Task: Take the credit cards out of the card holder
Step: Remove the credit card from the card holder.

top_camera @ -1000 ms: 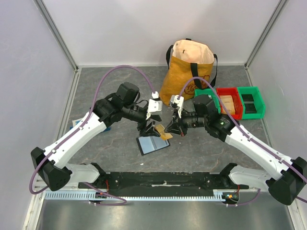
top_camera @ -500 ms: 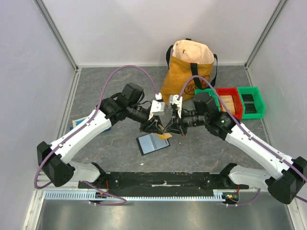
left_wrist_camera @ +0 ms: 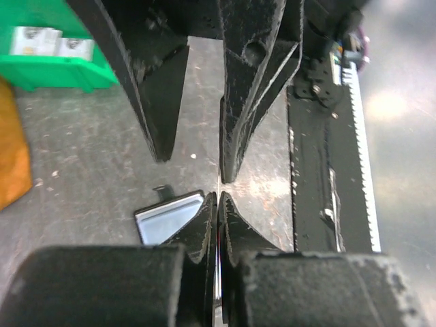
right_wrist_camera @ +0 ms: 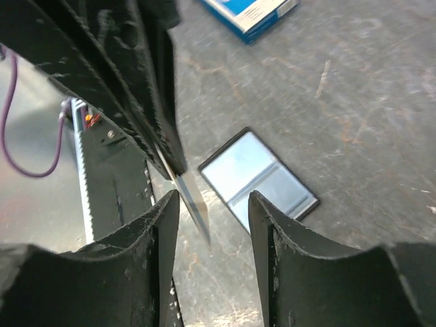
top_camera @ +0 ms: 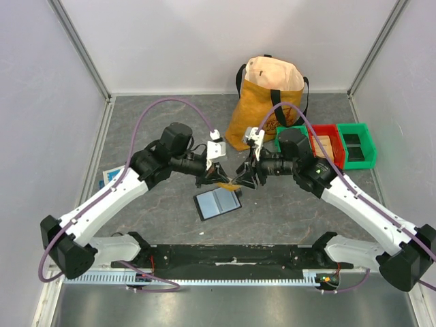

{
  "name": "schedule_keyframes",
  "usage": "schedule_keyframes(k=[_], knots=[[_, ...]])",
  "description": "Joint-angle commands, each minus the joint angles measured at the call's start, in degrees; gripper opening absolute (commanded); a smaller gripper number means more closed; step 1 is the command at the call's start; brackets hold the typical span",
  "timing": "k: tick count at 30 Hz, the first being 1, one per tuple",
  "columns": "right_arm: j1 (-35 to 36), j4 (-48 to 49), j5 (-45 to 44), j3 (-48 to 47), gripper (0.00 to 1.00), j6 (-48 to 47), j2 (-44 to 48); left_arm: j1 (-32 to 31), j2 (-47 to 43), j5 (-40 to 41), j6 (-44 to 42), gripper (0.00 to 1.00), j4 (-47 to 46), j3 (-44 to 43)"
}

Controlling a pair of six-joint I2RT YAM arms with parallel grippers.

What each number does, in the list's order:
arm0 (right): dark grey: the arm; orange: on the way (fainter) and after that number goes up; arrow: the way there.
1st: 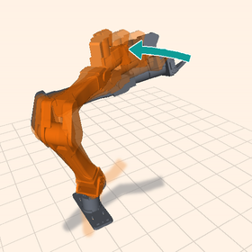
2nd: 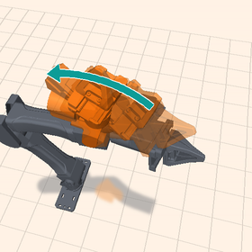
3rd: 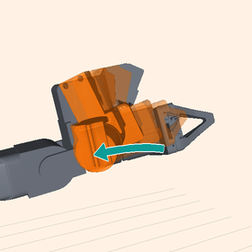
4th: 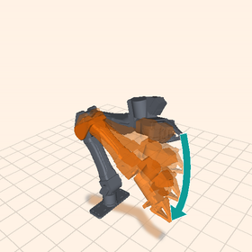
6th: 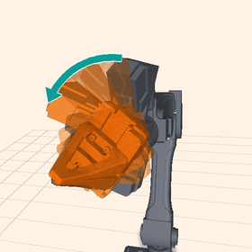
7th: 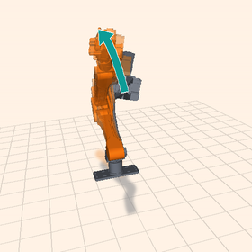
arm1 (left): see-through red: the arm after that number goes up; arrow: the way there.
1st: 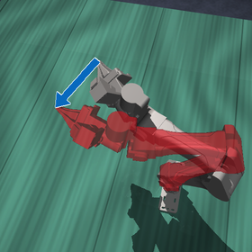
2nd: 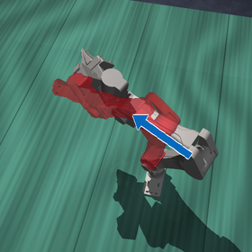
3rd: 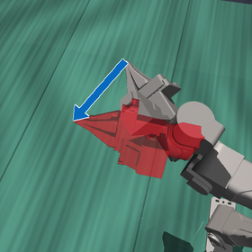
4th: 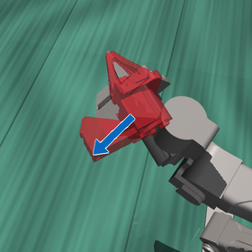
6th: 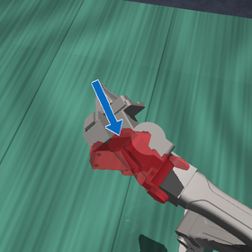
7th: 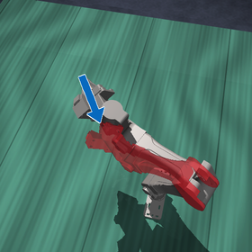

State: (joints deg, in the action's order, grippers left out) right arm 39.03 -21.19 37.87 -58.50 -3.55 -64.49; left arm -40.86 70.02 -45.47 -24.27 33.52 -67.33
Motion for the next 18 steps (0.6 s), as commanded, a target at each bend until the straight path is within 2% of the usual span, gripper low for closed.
schedule_keyframes(k=[1, 3, 6, 8, 14, 18], knots=[[-2.2, 10.6, -5.7, 2.0, 0.64, 8.8, 3.8, 0.9, -5.1, 12.6, 15.4, 0.02, -14.5, 3.9], [-2.4, 14.7, -10.2, 4.2, 0.83, 11.4, 5.8, 1.1, -6.9, 20.7, 23.6, 0.02, -20.5, 6.3], [-2.5, 23.7, -15.4, 9.2, 0.91, 17.0, 9.5, 1.1, -10.4, 29.5, 34.3, 0.02, -28.7, 11.5], [-2.5, 31.5, -12.7, 14.8, 0.93, 18.6, 12.1, 1.1, -13.1, 32.8, 39.9, 0.02, -35.2, 15.2], [-2.4, 47.6, -14.9, 23.0, 0.91, 35.2, 14.8, 1.1, -21.0, 43.7, 55.4, 0.02, -51.1, 26.3], [-2.4, 65.5, -17.2, 30.2, 0.9, 50.5, 11.2, 1.0, -22.4, 44.4, 63.5, 0.02, -59.4, 31.0]])
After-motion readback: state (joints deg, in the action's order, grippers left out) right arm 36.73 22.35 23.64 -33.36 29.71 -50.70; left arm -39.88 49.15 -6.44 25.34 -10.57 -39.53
